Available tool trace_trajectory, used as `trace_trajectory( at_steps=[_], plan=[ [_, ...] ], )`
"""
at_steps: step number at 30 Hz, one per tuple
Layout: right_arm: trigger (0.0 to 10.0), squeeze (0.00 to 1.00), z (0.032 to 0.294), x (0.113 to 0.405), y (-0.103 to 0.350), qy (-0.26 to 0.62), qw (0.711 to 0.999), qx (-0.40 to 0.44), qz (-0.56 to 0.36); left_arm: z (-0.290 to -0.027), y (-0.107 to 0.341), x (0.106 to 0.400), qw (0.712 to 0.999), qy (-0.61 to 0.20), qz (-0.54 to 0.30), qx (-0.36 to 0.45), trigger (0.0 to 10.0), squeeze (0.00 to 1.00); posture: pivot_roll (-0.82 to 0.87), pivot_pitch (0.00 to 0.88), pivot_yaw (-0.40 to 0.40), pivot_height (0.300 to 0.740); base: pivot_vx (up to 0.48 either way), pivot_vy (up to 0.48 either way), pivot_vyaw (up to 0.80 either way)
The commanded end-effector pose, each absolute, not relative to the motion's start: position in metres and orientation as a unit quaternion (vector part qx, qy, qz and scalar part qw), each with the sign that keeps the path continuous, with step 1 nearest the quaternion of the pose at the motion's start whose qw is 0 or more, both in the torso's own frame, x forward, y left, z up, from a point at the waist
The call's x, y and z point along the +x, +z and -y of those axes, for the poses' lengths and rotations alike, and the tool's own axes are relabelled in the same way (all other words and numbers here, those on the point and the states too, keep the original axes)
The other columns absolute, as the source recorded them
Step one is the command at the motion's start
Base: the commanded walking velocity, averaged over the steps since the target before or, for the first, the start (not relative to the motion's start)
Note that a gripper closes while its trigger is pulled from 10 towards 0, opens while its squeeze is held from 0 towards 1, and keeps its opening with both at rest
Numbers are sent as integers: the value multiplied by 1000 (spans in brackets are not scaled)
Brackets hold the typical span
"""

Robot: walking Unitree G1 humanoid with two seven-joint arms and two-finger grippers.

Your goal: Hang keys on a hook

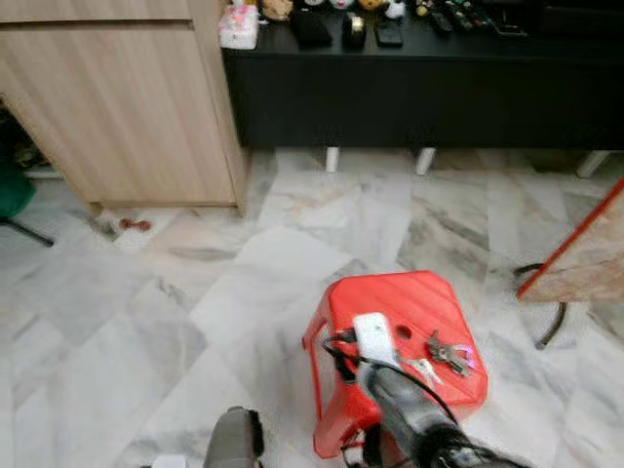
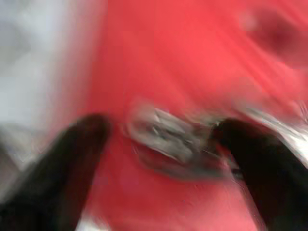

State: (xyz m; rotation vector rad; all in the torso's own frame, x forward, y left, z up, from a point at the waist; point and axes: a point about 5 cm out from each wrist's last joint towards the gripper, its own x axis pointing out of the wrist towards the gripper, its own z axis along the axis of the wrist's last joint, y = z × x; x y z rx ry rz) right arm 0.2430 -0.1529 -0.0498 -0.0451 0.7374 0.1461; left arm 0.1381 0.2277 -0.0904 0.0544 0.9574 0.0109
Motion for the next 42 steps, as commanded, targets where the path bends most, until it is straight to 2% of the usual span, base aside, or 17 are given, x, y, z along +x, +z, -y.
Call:
trace_trajectory(
  at_steps=[1,10,25,27,42],
  plan=[
    [10000,0,157,228,-61,68,916,-17,-396,-224,-94,133,880,0,-474,21,10000,0,99,185,-74,632,0,0,0],
    [10000,0,170,217,-66,54,915,-4,-399,-225,-92,137,882,-2,-470,23,10000,0,102,170,-71,632,0,0,0],
    [10000,0,138,245,-51,67,921,-6,-383,-228,-91,137,883,0,-469,26,10000,0,113,154,-72,632,0,0,0],
    [0,0,138,245,-51,67,921,-7,-384,-228,-91,136,882,1,-470,26,10000,0,112,158,-73,632,0,0,0],
    [0,0,141,247,-50,72,920,-10,-386,-226,-94,132,879,-3,-477,25,10000,0,110,160,-78,632,0,0,0]
  ],
)
